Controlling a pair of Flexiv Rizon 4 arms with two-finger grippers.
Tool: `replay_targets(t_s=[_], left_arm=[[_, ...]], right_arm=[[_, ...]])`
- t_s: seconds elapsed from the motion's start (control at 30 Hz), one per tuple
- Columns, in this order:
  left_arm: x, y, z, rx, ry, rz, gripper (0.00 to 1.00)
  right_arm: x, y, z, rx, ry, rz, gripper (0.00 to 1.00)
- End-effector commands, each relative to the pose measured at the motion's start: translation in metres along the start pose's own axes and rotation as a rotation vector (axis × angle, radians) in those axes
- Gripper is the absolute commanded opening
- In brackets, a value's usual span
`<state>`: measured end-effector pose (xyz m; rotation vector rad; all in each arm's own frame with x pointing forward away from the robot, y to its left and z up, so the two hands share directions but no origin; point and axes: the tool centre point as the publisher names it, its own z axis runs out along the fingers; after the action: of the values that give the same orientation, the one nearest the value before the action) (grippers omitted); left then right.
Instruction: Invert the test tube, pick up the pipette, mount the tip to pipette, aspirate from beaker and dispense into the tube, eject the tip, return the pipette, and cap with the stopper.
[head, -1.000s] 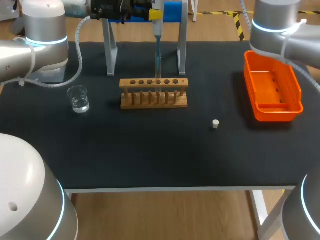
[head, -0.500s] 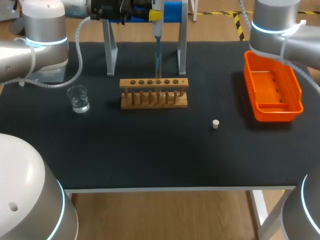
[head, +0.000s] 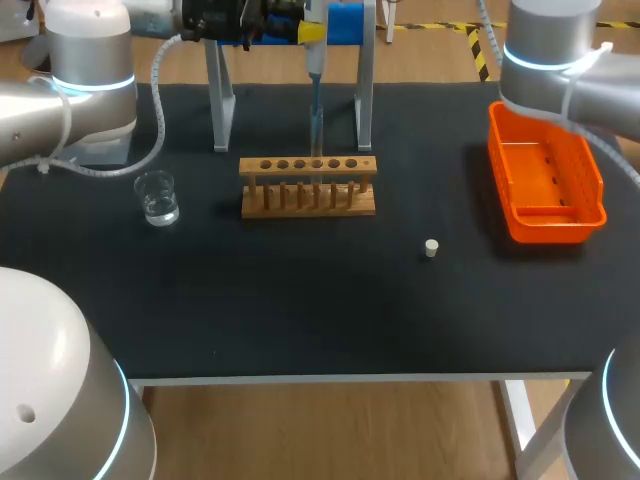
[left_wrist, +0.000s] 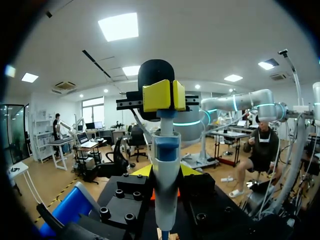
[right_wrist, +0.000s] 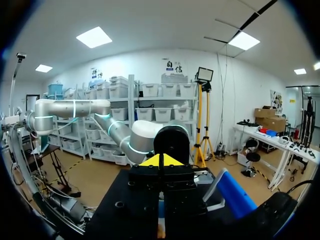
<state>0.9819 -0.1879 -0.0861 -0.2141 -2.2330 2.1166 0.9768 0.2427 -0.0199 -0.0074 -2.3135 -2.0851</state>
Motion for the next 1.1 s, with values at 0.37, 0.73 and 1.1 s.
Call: replay_targets(t_s=[0.37,0.73,1.1], left_arm=[[-0.001,-0.004,-0.001,0.000,0.001,0.000,0.00],[-0.001,-0.004,-0.001,0.000,0.001,0.000,0.00],[-0.001,-0.004,-0.001,0.000,0.001,0.000,0.00]], right_arm=[[0.003,-0.014,0.001,0.012,0.004,0.016,0.00],[0.003,-0.020,0.001,0.020,0.003,0.027,0.00],[0.002,-0.004,-0.002,-0.012,-0.003,-0.022,0.00]])
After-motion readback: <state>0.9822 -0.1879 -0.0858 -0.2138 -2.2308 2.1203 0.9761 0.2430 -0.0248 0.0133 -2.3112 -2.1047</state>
